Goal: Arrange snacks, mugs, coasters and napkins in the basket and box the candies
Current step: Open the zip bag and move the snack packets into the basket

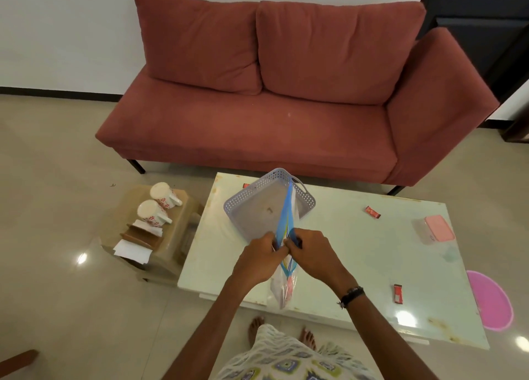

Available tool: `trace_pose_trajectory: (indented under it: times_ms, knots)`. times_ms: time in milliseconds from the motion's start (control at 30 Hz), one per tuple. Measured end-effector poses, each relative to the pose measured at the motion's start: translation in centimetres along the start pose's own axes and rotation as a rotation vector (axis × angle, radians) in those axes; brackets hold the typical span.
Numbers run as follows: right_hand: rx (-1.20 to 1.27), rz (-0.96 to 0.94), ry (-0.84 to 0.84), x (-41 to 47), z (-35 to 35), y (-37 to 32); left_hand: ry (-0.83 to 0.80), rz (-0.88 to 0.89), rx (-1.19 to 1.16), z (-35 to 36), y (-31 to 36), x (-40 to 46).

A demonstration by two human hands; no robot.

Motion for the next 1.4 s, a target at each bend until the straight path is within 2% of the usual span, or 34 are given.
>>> trace_pose_trajectory:
  times_ms: [133,300,533,800,900,1033,1233,1400]
  knots:
    - [-0.044,-0.02,0.021,-0.6,-0.7,-0.4,0.167,0.064,0.131,-0.9,1.4,0.4]
    - [-0.077,-0.028,0.027,-1.1,-0.5,-0.8,0.251,0.165,0.226,-1.4,3.2,1.3]
    - [0.011,0.103,0.041,-1.4,-1.0,0.9,0.343,0.262,0.083,-1.8,3.2,0.6]
    - [-0.134,0.268,-0.068,-2.1,-1.6,2.9,0.375,0.297,0.062,-1.8,2.7,-0.5]
    - [-0.262,0.233,-0.003,-1.7,-2.2,1.6,0.346,0.326,0.095,-1.7,3.1,-0.7]
    - [-0.232,0.167,0.156,0.5,-3.0,-0.6,0.331,0.337,0.117,-1.4,3.6,-1.2]
    - [-0.19,0.085,0.131,1.1,-2.0,-1.1,0.274,0.222,0.257,-1.7,2.6,-1.0]
    - [-0.192,0.078,0.108,-0.2,-1.0,-1.4,0.294,0.247,0.341,-1.5,3.4,-0.4]
Point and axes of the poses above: each hand's wrist, its own x-axis towards the middle knuckle, its own z-axis out of the palm, y = z × x, the point moved 6 cm from there along x, towards the middle knuckle, and after that the axes turned 6 degrees about -x, right-handed, at the moved point
